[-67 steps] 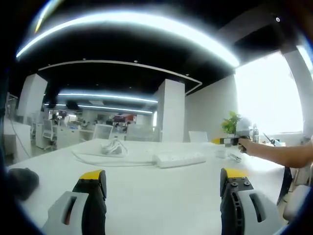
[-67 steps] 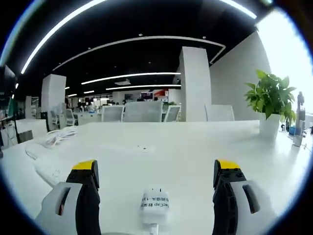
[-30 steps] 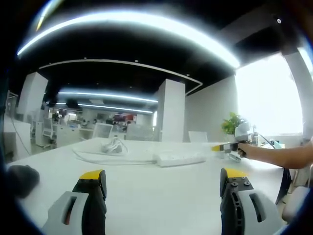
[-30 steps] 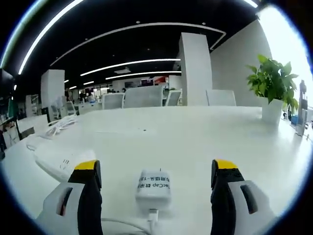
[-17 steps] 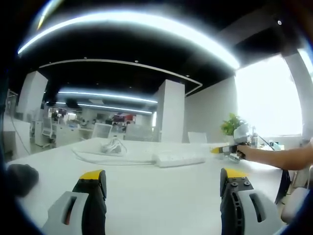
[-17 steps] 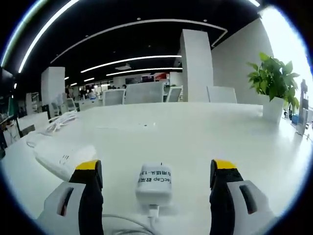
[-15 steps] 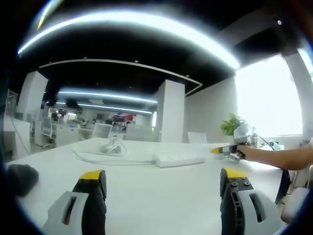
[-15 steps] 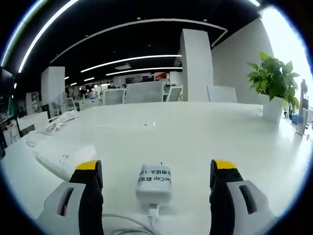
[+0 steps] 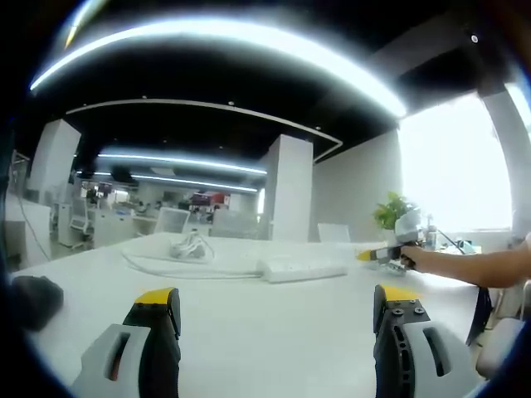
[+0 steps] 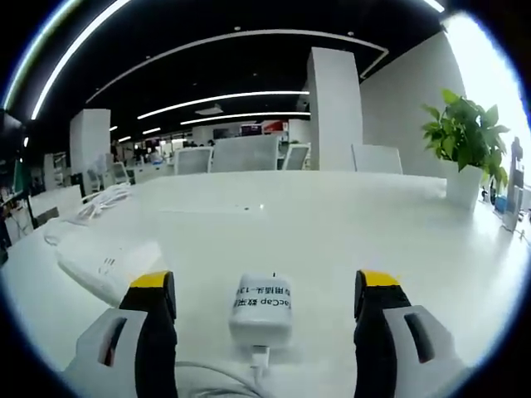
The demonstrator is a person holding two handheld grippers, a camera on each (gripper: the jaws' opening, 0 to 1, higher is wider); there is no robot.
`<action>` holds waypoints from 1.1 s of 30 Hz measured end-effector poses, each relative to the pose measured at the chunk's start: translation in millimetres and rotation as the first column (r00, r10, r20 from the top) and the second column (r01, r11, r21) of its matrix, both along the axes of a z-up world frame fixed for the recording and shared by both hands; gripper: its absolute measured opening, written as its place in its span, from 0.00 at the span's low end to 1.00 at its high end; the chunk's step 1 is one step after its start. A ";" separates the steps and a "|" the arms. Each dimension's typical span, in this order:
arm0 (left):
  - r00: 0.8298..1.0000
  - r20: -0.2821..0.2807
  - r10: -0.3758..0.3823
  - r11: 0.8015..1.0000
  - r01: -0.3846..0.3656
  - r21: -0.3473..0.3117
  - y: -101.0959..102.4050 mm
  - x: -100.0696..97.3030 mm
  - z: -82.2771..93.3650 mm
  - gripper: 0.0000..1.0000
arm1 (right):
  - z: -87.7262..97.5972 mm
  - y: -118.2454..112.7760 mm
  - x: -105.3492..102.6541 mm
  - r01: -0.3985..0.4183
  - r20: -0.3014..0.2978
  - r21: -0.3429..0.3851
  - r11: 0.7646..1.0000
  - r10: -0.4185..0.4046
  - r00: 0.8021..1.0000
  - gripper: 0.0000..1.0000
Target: Straighten the power strip on the desk, plug the charger into it
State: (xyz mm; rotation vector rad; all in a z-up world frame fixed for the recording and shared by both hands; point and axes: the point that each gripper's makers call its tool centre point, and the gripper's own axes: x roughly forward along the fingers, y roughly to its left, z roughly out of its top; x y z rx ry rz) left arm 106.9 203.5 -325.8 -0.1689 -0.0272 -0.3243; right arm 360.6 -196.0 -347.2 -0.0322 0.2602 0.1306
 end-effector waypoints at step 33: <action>1.000 -0.001 0.006 1.000 -0.006 -0.001 2.6 -3.3 -0.6 0.99 | -2.5 4.0 2.7 -0.035 -0.023 -0.010 0.999 0.035 0.999 0.64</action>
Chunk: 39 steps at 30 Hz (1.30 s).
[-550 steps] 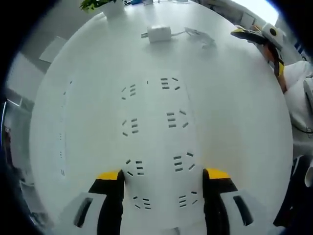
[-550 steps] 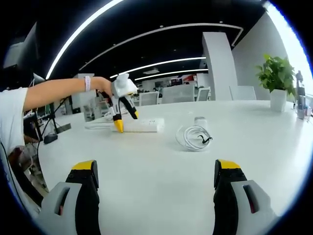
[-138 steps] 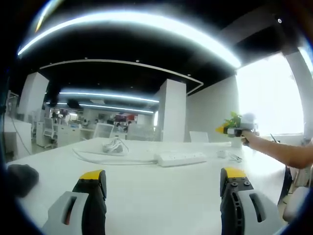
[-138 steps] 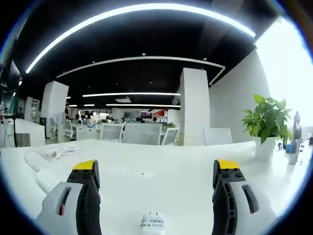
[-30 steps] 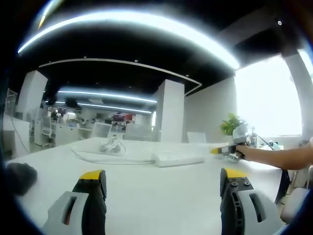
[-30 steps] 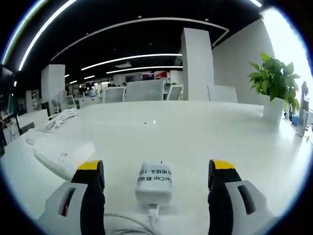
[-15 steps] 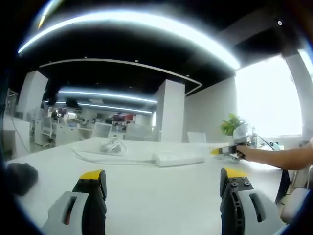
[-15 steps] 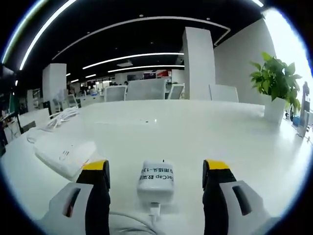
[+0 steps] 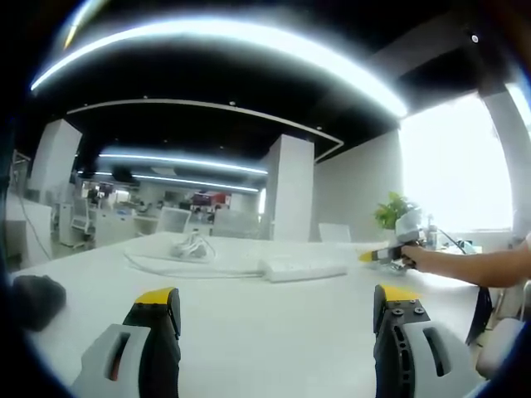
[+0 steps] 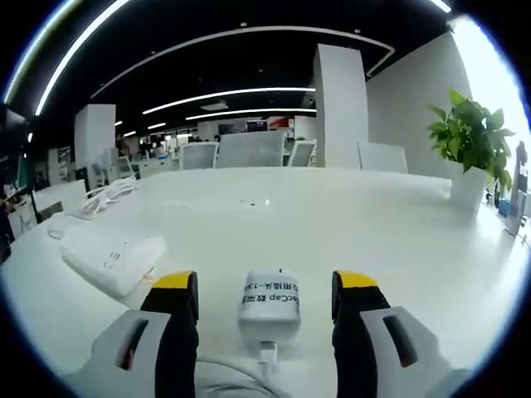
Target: Straighten the power strip on the desk, plug the charger into it
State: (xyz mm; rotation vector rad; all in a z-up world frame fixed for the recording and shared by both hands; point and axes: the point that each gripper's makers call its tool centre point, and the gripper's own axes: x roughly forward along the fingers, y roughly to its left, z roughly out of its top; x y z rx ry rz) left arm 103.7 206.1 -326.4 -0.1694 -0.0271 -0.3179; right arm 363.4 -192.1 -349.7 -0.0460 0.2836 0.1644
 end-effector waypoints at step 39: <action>1.000 0.005 -0.002 1.000 0.002 0.007 -0.3 -0.5 4.3 0.99 | -12.7 1.0 -9.2 -0.015 -0.057 -0.035 0.999 0.013 0.998 0.32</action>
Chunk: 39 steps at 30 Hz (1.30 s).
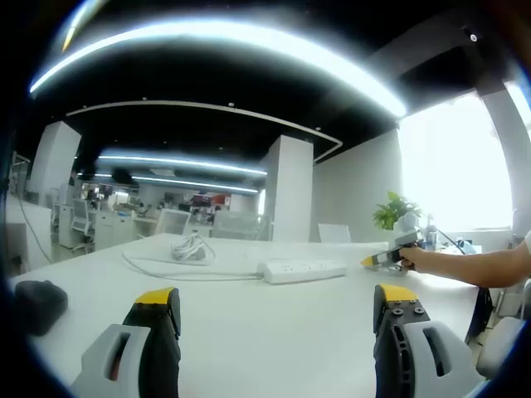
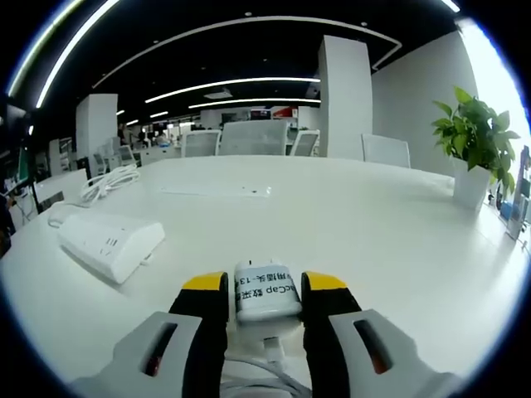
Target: Straighten the power strip on the desk, plug the charger into it
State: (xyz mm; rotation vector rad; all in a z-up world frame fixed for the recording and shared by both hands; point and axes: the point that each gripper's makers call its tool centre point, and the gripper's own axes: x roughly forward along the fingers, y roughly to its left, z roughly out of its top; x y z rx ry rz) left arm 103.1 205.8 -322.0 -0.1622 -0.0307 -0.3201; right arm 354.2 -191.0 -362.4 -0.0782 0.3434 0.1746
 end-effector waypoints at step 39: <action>1.000 0.005 -0.005 1.000 0.005 -0.011 0.6 -0.7 -2.1 0.99 | 5.9 10.1 -9.9 -0.131 -0.011 0.008 0.991 0.131 0.991 0.28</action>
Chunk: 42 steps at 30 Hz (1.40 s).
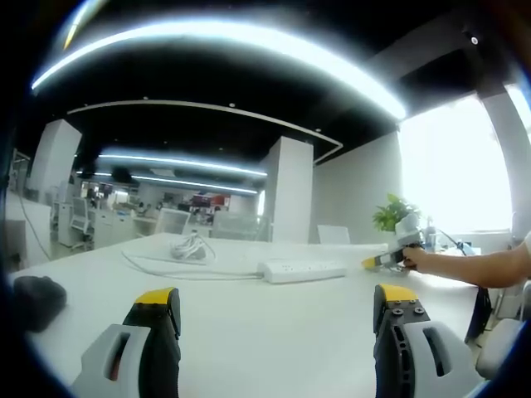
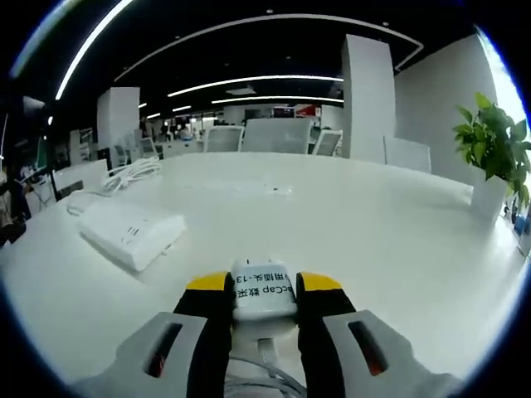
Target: Straighten the power strip on the desk, plug the charger into it
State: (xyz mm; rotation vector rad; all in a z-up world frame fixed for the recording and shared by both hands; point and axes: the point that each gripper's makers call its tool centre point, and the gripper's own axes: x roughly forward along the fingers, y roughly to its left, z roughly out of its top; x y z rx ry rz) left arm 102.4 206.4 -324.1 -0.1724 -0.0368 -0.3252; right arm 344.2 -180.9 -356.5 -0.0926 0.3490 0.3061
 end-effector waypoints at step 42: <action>1.000 0.012 -0.016 1.000 0.016 -0.003 -4.3 -2.3 5.6 0.99 | 28.1 34.7 -10.9 -0.086 -0.141 0.121 0.989 0.103 0.985 0.27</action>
